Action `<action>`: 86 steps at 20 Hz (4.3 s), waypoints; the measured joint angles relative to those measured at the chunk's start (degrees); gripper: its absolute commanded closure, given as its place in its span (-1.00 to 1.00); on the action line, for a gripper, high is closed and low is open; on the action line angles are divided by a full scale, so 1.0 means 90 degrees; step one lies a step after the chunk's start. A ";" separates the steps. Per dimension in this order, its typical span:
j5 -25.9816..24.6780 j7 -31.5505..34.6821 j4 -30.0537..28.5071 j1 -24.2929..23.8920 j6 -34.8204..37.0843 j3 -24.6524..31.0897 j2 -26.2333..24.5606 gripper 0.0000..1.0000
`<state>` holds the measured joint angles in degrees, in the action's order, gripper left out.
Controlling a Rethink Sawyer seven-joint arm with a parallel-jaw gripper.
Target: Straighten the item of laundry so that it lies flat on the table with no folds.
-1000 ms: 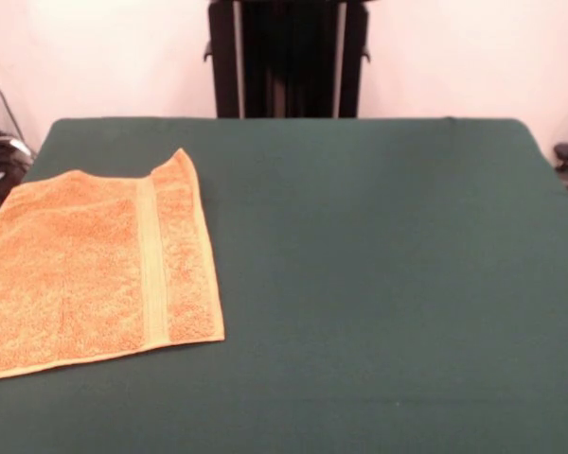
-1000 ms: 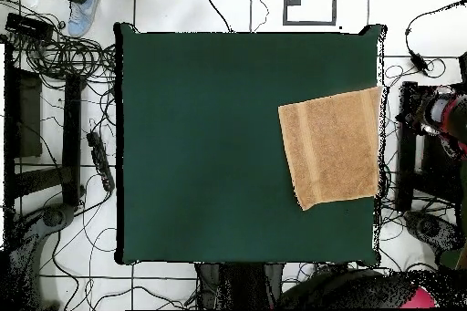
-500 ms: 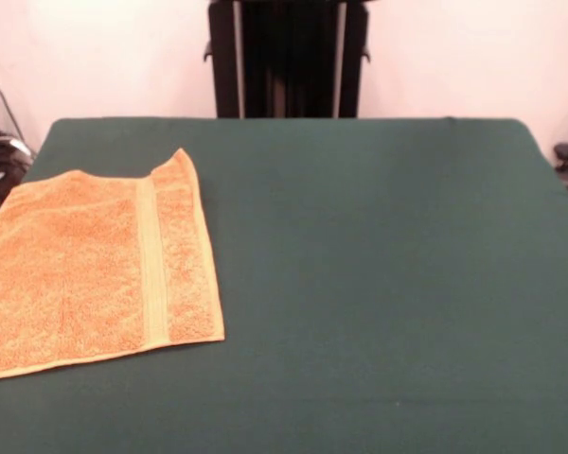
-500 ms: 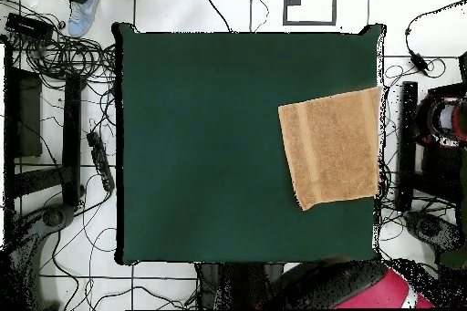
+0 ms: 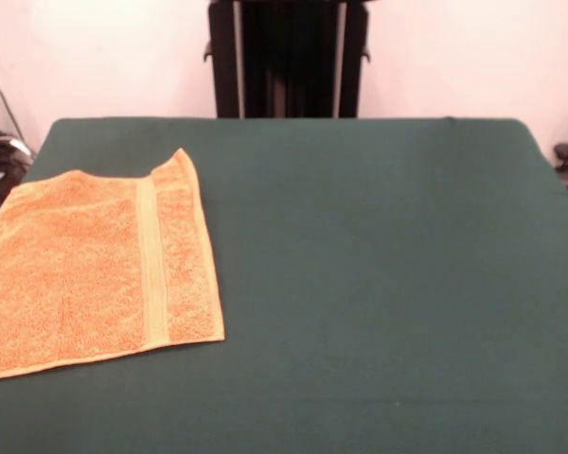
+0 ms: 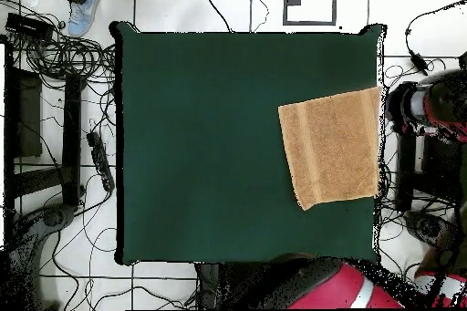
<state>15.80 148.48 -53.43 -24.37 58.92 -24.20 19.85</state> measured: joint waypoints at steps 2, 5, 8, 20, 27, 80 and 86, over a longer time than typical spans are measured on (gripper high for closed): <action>0.0055 0.0003 -0.0053 0.0190 0.0000 -0.0055 0.0022 -1.00; 0.0139 0.0050 -0.0117 0.0427 -0.0001 -0.0095 0.0052 -1.00; 0.0265 0.0191 -0.0190 0.0643 -0.0006 -0.0140 0.0073 -1.00; 0.0552 0.0912 -0.0498 0.1295 -0.0181 -0.0300 0.0181 -1.00; 0.0735 0.1187 -0.0652 0.1603 -0.0351 -0.0304 0.0214 -1.00; 0.1608 0.2229 -0.1169 0.2241 -0.2469 -0.0434 -0.1161 -1.00; 0.1615 0.2229 -0.1191 0.2258 -0.2469 -0.0434 -0.1295 -1.00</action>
<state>30.33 168.53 -64.15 -4.04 36.69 -28.11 8.19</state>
